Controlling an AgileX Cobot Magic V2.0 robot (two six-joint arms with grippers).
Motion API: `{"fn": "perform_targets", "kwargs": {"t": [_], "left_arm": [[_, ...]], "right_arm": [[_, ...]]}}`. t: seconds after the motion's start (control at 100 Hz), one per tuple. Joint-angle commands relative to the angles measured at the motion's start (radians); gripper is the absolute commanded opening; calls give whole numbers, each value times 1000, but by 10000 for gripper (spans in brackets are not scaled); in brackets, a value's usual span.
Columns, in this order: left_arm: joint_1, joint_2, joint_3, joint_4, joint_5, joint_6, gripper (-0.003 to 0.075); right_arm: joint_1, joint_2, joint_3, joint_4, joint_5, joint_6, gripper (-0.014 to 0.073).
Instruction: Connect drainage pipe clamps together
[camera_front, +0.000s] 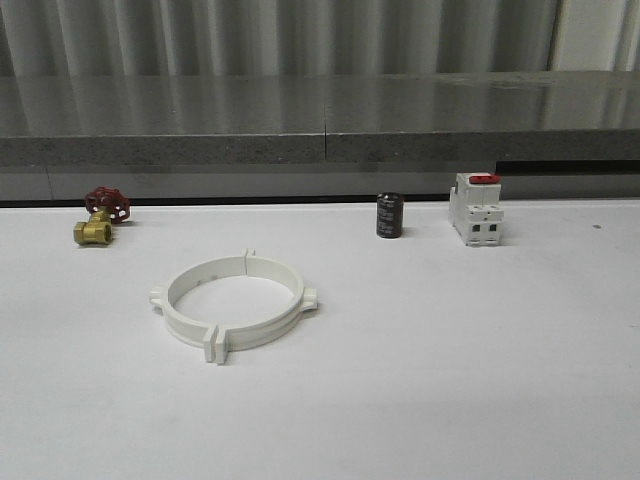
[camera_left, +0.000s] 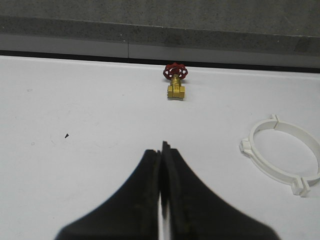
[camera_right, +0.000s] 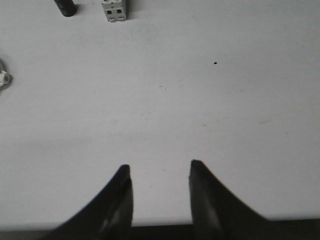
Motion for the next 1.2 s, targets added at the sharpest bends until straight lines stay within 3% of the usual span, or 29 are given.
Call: {"fn": "perform_targets", "kwargs": {"t": [0.0,0.13,0.89,1.19], "left_arm": [[1,5,-27,3,-76,-2,-20],[1,5,-27,3,-76,-2,-20],[1,5,-27,3,-76,-2,-20],[1,5,-27,3,-76,-2,-20]], "right_arm": [[-3,-10,-15,6,-40,-10,160],[-3,-10,-15,6,-50,-10,-76],[-3,-13,-4,-5,-68,-10,-67],[-3,-167,232,-7,-525,-10,-67]]}}
